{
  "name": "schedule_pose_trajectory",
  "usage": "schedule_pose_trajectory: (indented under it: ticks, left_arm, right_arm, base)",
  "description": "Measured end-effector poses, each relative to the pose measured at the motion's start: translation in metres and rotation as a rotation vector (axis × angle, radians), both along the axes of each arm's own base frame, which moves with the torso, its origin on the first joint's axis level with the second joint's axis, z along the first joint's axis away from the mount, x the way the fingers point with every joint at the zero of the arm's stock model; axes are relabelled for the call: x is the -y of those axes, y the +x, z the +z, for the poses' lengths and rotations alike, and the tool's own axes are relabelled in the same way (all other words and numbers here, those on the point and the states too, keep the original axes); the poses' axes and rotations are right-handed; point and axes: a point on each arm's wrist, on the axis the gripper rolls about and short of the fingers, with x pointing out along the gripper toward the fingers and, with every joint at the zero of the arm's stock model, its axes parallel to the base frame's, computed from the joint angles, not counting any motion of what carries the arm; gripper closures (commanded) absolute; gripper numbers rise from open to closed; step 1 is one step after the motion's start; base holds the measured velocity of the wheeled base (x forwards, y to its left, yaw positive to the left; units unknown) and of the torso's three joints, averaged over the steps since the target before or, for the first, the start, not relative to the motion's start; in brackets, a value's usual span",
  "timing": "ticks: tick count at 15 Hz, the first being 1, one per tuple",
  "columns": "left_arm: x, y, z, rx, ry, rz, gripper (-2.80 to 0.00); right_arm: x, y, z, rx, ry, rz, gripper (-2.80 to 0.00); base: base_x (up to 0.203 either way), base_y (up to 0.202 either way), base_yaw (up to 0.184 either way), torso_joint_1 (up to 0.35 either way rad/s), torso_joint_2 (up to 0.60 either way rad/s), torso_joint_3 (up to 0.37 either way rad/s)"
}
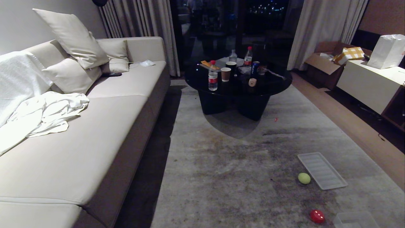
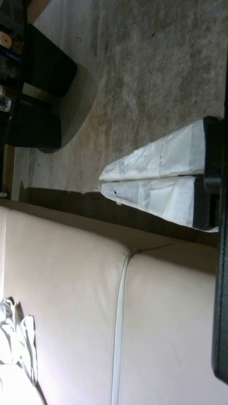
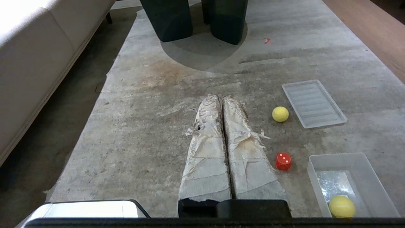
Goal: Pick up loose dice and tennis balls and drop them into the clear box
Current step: Find toys out of the box
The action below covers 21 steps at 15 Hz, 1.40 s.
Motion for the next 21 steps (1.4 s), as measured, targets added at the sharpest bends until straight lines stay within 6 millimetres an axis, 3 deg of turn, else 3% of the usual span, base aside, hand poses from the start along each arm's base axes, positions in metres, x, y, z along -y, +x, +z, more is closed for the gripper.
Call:
schedule_pose_trajectory:
  ticks: [11, 21]
  left_arm:
    - [0.0, 0.0, 0.0, -0.001, 0.017, -0.001, 0.0]
    - [0.0, 0.0, 0.0, -0.001, 0.016, 0.0, 0.0]
  right_arm:
    - [0.0, 0.0, 0.0002, 0.001, 0.0, 0.001, 0.0]
    - [0.0, 0.0, 0.0001, 0.001, -0.001, 0.0, 0.0]
  base:
    - [0.0, 0.0, 0.0, 0.0, 0.0, 0.0]
    - [0.177, 0.0, 0.0, 0.001, 0.0, 0.003]
